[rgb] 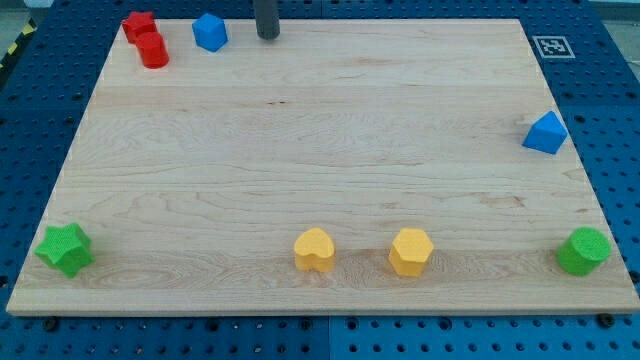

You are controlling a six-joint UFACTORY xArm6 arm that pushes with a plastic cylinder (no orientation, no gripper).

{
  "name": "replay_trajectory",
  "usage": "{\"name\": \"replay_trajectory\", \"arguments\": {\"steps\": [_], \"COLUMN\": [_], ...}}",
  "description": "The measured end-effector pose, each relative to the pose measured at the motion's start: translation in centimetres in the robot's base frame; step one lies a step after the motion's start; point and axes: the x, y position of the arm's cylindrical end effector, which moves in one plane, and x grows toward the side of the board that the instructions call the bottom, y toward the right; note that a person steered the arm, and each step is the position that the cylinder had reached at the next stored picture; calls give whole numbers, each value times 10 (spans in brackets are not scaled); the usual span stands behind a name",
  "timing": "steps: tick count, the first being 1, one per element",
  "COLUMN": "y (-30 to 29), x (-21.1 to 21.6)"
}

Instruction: Push the blue cube slightly down

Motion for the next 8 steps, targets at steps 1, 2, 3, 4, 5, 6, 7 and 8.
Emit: {"name": "replay_trajectory", "arguments": {"steps": [1, 2, 3, 4, 5, 6, 7, 8], "y": [-13, -42, -106, -120, -105, -96, -92, -92], "x": [-9, -10, -10, -11, -10, -8, 6, 29]}}
